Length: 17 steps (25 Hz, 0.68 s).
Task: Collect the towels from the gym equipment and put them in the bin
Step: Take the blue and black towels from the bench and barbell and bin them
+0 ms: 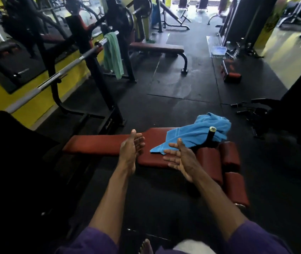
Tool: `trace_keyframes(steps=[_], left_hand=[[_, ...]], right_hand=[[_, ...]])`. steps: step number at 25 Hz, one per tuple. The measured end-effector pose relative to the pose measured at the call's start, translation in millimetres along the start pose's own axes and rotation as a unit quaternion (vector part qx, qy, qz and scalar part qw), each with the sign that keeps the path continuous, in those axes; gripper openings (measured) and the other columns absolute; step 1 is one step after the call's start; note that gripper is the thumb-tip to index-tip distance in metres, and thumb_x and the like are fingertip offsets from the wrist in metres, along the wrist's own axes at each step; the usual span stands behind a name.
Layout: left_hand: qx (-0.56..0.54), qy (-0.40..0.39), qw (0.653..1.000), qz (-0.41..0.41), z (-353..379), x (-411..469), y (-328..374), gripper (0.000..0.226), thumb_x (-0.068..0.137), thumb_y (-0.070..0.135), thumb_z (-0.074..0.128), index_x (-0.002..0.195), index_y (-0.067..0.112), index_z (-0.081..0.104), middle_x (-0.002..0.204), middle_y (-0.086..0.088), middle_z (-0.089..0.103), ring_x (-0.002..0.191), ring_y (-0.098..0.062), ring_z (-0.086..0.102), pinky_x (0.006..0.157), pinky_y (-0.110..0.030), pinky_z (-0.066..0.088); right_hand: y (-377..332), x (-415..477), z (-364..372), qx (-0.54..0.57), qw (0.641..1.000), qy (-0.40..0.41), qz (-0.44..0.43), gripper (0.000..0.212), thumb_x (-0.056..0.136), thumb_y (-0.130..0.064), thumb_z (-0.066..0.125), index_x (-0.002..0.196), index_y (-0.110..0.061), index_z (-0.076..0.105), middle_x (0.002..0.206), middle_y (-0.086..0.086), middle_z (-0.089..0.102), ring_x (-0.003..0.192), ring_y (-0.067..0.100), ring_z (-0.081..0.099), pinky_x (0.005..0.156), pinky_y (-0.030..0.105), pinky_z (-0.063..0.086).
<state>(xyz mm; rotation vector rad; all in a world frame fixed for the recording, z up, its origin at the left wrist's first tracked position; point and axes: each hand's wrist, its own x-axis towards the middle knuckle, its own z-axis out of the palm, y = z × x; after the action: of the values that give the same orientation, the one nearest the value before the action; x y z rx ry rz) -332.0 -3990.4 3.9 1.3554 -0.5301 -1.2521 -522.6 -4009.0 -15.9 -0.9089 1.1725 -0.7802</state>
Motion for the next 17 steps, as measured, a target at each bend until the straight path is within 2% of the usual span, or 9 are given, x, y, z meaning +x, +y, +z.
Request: trace_keyframes(steps=[2, 5, 8, 12, 15, 17], left_hand=[[0.011, -0.018, 1.0, -0.013, 8, 32, 6, 0.039, 0.096, 0.049, 0.048, 0.1, 0.017, 0.069, 0.103, -0.004, 0.073, 0.091, -0.02, 0.063, 0.078, -0.034, 0.047], [0.033, -0.039, 0.998, -0.032, 24, 75, 8, 0.041, 0.095, 0.051, 0.049, 0.102, 0.016, 0.069, 0.106, -0.005, 0.074, 0.095, -0.021, 0.066, 0.086, -0.039, 0.049], [0.044, -0.044, 0.997, -0.046, 41, 116, 9, 0.044, 0.094, 0.052, 0.05, 0.106, 0.014, 0.069, 0.107, -0.007, 0.074, 0.093, -0.02, 0.066, 0.085, -0.038, 0.049], [0.069, -0.047, 0.995, -0.061, 72, 179, 12, 0.043, 0.096, 0.05, 0.049, 0.104, 0.013, 0.069, 0.106, -0.007, 0.073, 0.094, -0.022, 0.066, 0.086, -0.04, 0.049], [0.097, -0.038, 0.992, -0.072, 98, 225, 14, 0.044, 0.097, 0.047, 0.049, 0.108, 0.009, 0.068, 0.11, -0.011, 0.071, 0.095, -0.024, 0.065, 0.085, -0.039, 0.048], [0.111, -0.027, 0.989, -0.089, 115, 252, 13, 0.043, 0.097, 0.046, 0.049, 0.108, 0.009, 0.068, 0.109, -0.012, 0.071, 0.092, -0.024, 0.064, 0.082, -0.037, 0.047]], right_hand=[[-7, 25, 0, 0.005, 1.0, 0.018, 0.007, 0.058, 0.095, -0.066, 0.039, 0.124, -0.021, 0.061, 0.116, 0.006, 0.073, 0.1, 0.024, 0.073, 0.094, 0.046, 0.053], [-19, 65, -5, 0.01, 0.999, 0.036, 0.016, 0.059, 0.096, -0.066, 0.039, 0.126, -0.02, 0.061, 0.116, 0.005, 0.073, 0.101, 0.024, 0.073, 0.094, 0.047, 0.054], [-34, 105, -18, 0.026, 0.998, 0.045, 0.018, 0.061, 0.096, -0.066, 0.039, 0.126, -0.018, 0.061, 0.117, 0.006, 0.073, 0.098, 0.024, 0.074, 0.086, 0.042, 0.057], [-53, 176, -48, 0.005, 0.998, 0.062, 0.025, 0.061, 0.095, -0.066, 0.042, 0.126, -0.017, 0.061, 0.117, 0.006, 0.073, 0.099, 0.025, 0.074, 0.09, 0.044, 0.057], [-62, 234, -71, -0.055, 0.994, 0.082, 0.055, 0.052, 0.095, -0.061, 0.05, 0.122, -0.018, 0.061, 0.116, 0.008, 0.071, 0.096, 0.022, 0.072, 0.074, 0.032, 0.055], [-63, 274, -88, -0.115, 0.987, 0.096, 0.058, 0.036, 0.095, -0.052, 0.056, 0.112, -0.022, 0.065, 0.117, 0.015, 0.07, 0.093, 0.021, 0.069, 0.067, 0.03, 0.05]])
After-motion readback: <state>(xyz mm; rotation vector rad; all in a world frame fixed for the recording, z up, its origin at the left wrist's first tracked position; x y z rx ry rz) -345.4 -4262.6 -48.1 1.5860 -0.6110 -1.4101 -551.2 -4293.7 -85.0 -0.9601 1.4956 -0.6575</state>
